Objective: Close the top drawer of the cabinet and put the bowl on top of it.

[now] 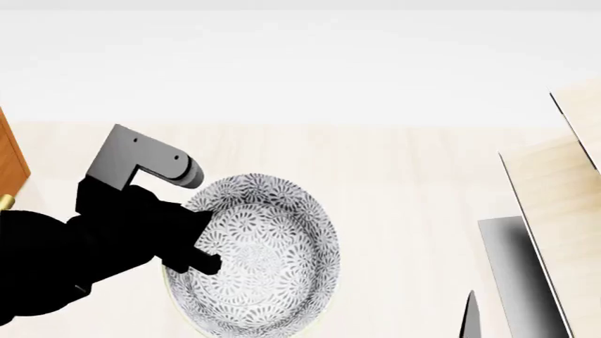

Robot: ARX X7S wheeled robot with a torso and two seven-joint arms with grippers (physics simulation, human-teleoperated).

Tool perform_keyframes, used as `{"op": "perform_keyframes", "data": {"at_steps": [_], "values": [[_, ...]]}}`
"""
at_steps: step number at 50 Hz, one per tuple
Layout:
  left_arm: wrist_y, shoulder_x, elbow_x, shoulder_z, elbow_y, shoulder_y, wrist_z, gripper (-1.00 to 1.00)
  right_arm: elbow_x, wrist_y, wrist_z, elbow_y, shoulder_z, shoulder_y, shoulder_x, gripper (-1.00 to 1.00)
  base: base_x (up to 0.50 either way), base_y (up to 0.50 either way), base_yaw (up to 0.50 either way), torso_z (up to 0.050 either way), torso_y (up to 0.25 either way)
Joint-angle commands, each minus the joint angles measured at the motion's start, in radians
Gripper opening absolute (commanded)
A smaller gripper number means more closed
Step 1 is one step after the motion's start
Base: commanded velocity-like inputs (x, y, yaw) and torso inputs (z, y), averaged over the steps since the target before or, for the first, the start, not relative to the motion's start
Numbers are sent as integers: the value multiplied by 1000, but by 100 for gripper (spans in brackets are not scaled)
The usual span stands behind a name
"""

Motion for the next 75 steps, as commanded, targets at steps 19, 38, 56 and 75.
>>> {"op": "perform_keyframes", "data": {"at_steps": [19, 38, 56, 75], "values": [[-60, -58, -103, -116, 108, -69, -117, -100, 61, 0, 113, 1, -79, 50, 2, 100, 0, 0, 0, 0, 1], [-94, -86, -162, -196, 163, -138, -227, -100, 97, 0, 127, 0, -56, 44, 10, 100, 0, 0, 0, 0, 0], [-147, -121, -266, -272, 208, -196, -297, -100, 167, 0, 193, 0, -53, 50, 8, 100, 0, 0, 0, 0, 1], [-184, -162, -339, -342, 194, -291, -377, -100, 197, -12, 254, 6, -96, 82, 14, 100, 0, 0, 0, 0, 1]]}}
